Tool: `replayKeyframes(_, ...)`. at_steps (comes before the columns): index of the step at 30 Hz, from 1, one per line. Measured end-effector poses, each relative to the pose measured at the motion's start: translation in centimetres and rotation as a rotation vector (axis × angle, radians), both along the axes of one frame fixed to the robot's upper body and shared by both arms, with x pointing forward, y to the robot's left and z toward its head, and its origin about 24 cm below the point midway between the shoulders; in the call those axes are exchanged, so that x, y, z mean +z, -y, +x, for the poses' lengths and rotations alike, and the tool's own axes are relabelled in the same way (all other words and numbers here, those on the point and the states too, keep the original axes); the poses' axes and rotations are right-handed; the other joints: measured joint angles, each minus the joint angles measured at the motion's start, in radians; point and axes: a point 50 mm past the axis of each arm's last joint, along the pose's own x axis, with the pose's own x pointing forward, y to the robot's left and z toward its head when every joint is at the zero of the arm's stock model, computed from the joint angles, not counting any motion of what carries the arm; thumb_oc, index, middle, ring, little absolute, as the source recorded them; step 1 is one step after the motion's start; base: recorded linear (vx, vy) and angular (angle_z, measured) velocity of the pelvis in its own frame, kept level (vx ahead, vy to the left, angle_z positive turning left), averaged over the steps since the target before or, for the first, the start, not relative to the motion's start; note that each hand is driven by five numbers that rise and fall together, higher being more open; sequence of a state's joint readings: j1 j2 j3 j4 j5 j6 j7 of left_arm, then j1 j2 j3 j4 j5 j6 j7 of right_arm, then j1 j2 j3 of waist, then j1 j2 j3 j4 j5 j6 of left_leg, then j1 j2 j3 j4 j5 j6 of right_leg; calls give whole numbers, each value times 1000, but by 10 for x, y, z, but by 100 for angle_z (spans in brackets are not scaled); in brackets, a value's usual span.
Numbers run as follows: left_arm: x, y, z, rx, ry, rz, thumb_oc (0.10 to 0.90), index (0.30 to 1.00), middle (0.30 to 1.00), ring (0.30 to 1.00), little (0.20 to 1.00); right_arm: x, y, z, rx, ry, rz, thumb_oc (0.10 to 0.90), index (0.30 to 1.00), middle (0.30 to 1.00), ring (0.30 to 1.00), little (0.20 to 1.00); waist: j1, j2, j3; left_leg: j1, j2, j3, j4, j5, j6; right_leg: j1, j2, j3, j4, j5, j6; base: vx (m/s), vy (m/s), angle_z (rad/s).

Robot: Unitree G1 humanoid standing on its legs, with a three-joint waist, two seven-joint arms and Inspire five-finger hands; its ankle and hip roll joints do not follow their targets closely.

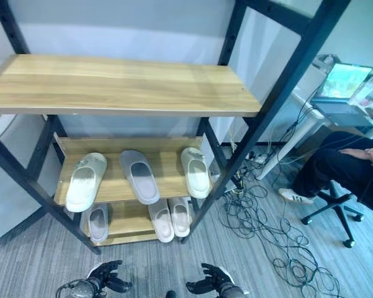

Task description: Arrange the slippers neatly on the shoe rack.

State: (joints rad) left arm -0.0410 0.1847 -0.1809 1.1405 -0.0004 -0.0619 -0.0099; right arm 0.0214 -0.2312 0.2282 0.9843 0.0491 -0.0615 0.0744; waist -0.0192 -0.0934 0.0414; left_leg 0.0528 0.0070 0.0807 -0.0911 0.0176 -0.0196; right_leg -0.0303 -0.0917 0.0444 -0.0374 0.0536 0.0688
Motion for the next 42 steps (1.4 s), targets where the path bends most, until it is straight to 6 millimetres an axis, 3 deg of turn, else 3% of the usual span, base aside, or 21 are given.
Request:
replayKeyframes(4,-4,-6,-18,48,-39,5,800,900,900,900,900,9,-7,10,24,69,33,800,900,900,900,900,5,25,-9,0,-17,18,0,2,20,1,-13,17,-14,14,17,1,64,-11)
replayKeyframes(7,-4,-5,-18,50,-39,1,800,900,900,900,900,21,-10,22,50,144,46,800,900,900,900,900,5,25,-12,-6,-23,19,0,3,25,4,-17,18,-36,29,23,-17,50,-2)
replayKeyframes(12,-4,-2,-15,45,-29,-8,800,900,900,900,900,46,-28,47,143,296,93,800,900,900,900,900,1,-10,-43,-8,-23,21,0,3,26,4,-17,22,-43,34,23,-27,42,-3)
replayKeyframes(17,-4,1,-12,41,-24,-14,800,900,900,900,900,62,-56,58,226,374,197,800,900,900,900,900,2,-24,-63,-14,-23,19,-2,3,27,1,-17,16,-43,35,21,-17,11,2)
replayKeyframes(22,-5,4,-13,36,-28,-19,800,900,900,900,900,67,-91,61,333,373,293,800,900,900,900,900,8,-17,-71,-29,-24,11,-1,10,25,-6,-18,11,-53,45,18,-30,6,5)
replayKeyframes(23,-5,6,-14,28,-30,-20,800,900,900,900,900,69,-106,62,404,372,319,800,900,900,900,900,7,-13,-73,-35,-24,3,0,13,25,-9,-17,3,-53,45,18,-10,4,13)
replayKeyframes(29,-6,11,-14,4,-34,-25,800,900,900,900,900,79,-123,66,469,408,361,800,900,900,900,900,29,-8,-76,-43,-23,-14,0,19,23,-10,-17,-13,-53,45,18,-12,-3,10)
replayKeyframes(36,-6,11,-16,16,-34,-11,800,900,900,900,900,135,-131,102,558,647,353,800,900,900,900,900,35,-7,-75,-51,-22,-33,0,26,17,-7,-17,-34,-54,45,18,-12,-13,8)
replayKeyframes(37,-6,11,-16,20,-34,-15,800,900,900,900,900,157,-130,111,590,743,338,800,900,900,900,900,34,-6,-75,-56,-22,-34,0,29,18,-11,-17,-37,-54,45,18,6,-22,5)
replayKeyframes(38,-6,11,-16,24,-37,-16,800,900,900,900,900,165,-128,115,598,785,324,800,900,900,900,900,34,-6,-75,-56,-22,-34,0,30,18,-12,-17,-37,-54,46,17,0,0,0)
replayKeyframes(39,-7,10,-18,34,-42,-17,800,900,900,900,900,192,-127,129,569,930,298,800,900,900,900,900,34,-6,-75,-56,-20,-34,0,31,17,-11,-15,-36,-54,46,17,0,0,0)
replayKeyframes(42,-7,14,-17,33,-41,-24,800,900,900,900,900,218,-123,141,606,1068,188,800,900,900,900,900,33,-5,-74,-56,-21,-34,0,31,17,-12,-16,-36,-54,46,17,0,0,0)
